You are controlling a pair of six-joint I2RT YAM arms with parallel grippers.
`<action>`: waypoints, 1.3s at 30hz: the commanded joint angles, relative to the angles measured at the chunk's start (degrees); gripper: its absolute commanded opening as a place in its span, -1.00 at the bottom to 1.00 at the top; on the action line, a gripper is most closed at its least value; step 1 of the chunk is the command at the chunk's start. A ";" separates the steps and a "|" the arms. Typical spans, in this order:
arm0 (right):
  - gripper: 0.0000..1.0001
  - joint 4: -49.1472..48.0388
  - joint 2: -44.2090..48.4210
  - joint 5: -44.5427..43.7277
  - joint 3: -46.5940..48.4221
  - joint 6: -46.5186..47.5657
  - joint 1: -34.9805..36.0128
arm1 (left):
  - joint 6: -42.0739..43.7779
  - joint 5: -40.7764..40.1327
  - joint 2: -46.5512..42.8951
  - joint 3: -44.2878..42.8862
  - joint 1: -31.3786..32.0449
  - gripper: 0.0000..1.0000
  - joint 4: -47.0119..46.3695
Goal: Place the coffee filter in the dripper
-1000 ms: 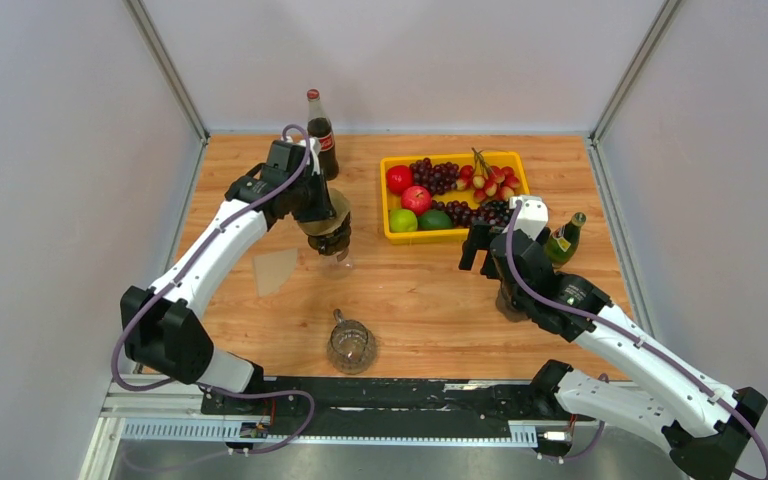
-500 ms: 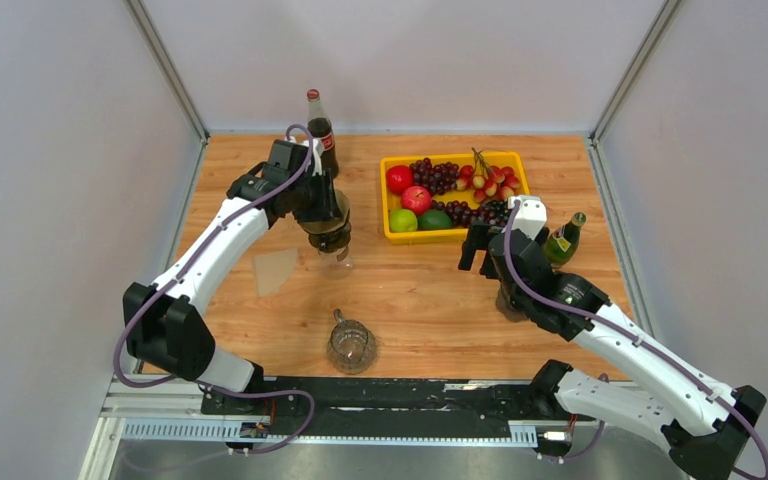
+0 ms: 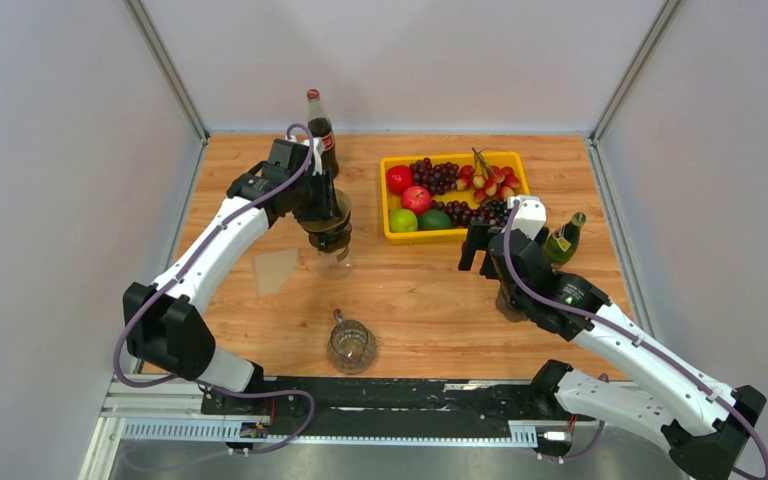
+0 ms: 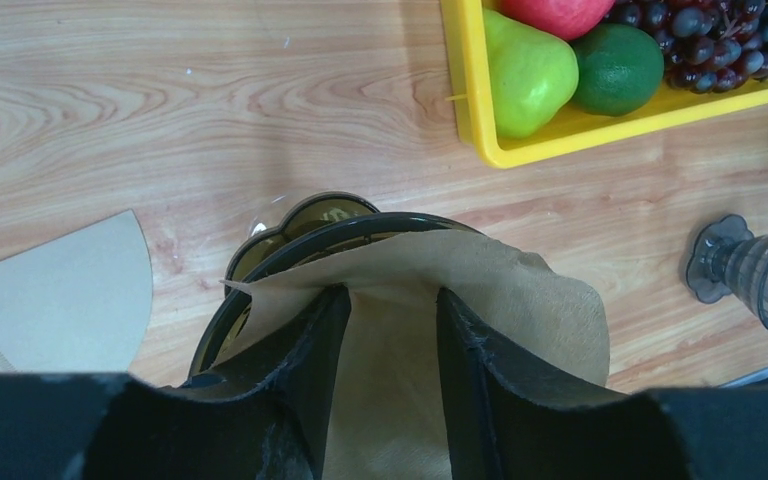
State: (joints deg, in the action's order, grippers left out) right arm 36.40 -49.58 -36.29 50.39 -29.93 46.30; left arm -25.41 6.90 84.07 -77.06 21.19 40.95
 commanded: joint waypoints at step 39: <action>1.00 -1.45 -0.51 1.02 -0.21 0.93 -0.72 | 0.20 -10.94 -1.45 -6.40 4.62 -0.12 6.14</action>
State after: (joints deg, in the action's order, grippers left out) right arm 36.40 -49.93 -35.44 50.39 -29.71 45.93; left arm -25.41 -3.38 85.91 -80.44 25.45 46.98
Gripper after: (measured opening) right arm 0.997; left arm 0.443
